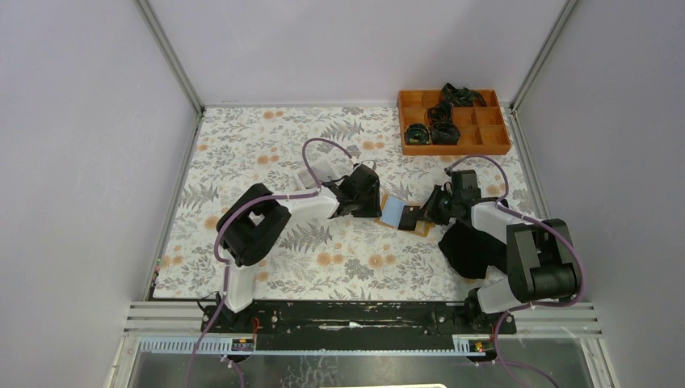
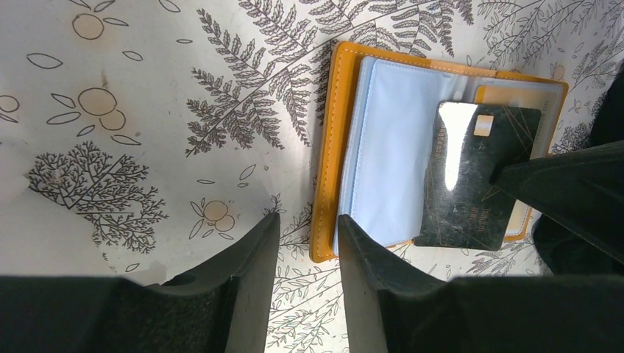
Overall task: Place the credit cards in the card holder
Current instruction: Insert the credit card into the card holder.
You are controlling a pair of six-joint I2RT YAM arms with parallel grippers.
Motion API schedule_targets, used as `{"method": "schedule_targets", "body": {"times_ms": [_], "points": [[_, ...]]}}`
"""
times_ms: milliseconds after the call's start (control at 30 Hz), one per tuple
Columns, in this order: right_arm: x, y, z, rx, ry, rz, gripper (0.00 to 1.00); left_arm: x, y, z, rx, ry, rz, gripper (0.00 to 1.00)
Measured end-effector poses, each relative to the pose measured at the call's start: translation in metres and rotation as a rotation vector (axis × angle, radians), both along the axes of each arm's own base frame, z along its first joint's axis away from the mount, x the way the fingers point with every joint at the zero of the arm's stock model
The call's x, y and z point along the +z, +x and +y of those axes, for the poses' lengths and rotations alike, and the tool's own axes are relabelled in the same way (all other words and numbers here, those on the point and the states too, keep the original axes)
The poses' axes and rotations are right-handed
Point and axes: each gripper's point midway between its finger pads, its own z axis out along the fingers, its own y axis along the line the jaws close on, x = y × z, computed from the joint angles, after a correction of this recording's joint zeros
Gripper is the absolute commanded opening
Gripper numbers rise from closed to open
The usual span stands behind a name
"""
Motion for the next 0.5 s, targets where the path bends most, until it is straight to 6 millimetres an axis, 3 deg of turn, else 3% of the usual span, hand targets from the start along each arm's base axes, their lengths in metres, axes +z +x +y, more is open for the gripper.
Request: {"method": "schedule_targets", "body": {"times_ms": [500], "points": [[-0.002, 0.015, -0.006, -0.037, -0.024, 0.013, 0.00, 0.000, 0.001, 0.000, -0.012, 0.020, -0.006, 0.42]]}}
